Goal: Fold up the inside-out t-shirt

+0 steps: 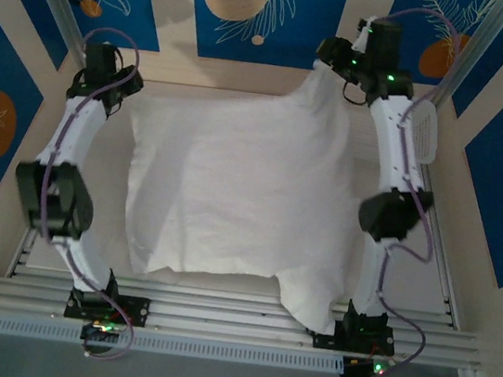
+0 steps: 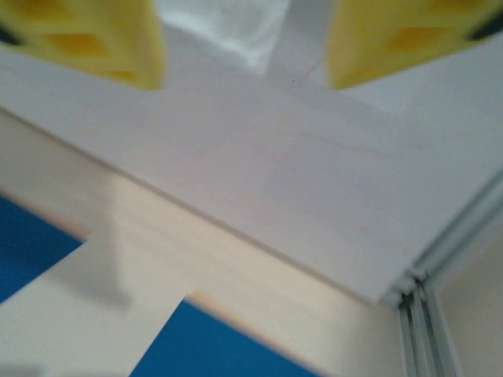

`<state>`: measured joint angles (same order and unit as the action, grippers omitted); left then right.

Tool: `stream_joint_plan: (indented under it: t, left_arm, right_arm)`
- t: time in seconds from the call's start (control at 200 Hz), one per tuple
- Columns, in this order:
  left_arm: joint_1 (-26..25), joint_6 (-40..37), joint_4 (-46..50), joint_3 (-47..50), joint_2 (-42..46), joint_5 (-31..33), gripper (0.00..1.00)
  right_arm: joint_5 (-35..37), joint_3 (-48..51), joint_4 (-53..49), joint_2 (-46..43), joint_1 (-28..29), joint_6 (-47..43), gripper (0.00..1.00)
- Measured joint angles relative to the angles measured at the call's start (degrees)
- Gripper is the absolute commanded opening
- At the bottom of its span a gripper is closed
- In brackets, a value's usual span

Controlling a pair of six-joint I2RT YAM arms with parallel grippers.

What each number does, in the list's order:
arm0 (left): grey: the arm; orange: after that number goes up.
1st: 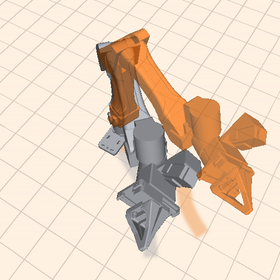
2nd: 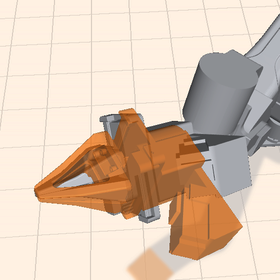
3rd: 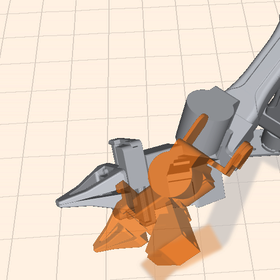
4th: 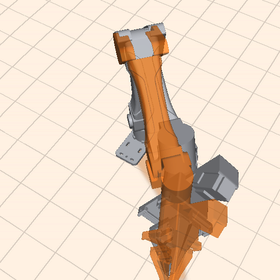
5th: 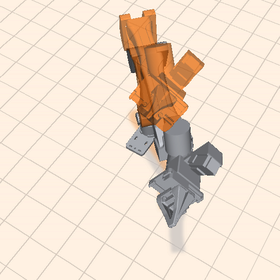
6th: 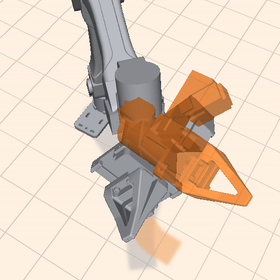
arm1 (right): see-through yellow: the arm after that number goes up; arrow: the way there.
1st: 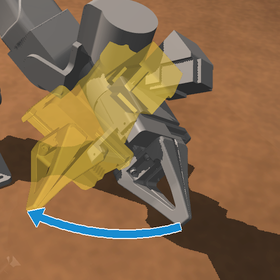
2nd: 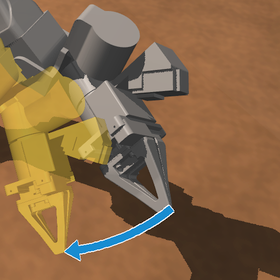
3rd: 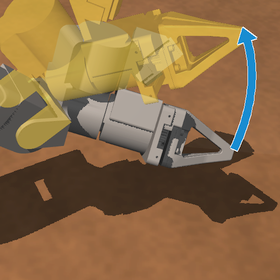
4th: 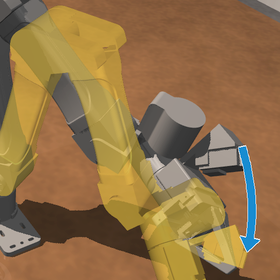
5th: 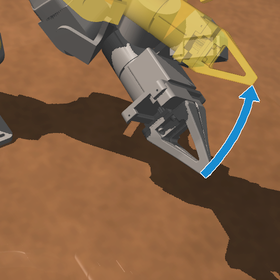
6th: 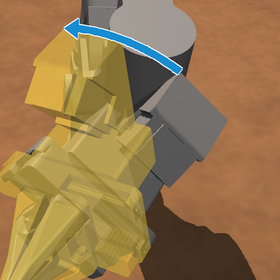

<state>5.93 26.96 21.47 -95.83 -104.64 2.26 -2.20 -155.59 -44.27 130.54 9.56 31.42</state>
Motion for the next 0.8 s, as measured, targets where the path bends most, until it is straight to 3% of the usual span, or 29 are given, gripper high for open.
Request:
stream_joint_plan:
  t: [0.06,0.17,0.265,0.375,0.53,0.685,0.8]
  left_arm:
    - [0.9,0.1,1.7,-3.7,-4.0,-1.7,0.8]
    - [1.2,0.2,3.0,-5.5,-3.3,-3.6,0.77]
    - [1.0,1.1,2.3,-2.7,2.5,-4.9,0.75]
    - [-0.9,2.6,0.7,7.5,14.8,-5.5,0.71]
    - [-10.6,3.8,0.3,22.4,29.8,-3.7,0.51]
    - [-22.1,6.5,0.5,36.0,33.9,-1.8,0.0]
    - [-26.3,8.7,0.7,43.6,29.6,-0.7,0.0]
  right_arm:
    - [-0.6,-12.6,-4.3,7.8,0.0,-0.2,0.66]
    - [-0.8,-18.9,-12.6,9.1,-0.7,-1.1,0.67]
    - [-1.7,-20.5,-16.7,6.6,-2.3,-2.4,0.67]
    - [-5.0,-18.0,-20.7,1.3,-4.3,-5.1,0.67]
    - [-5.3,-6.8,-26.3,-8.9,-5.2,-10.7,0.67]
    - [-0.8,12.3,-28.1,-19.6,-4.3,-13.8,0.44]
    - [-0.2,40.0,-19.6,-30.2,-3.8,-12.6,0.19]
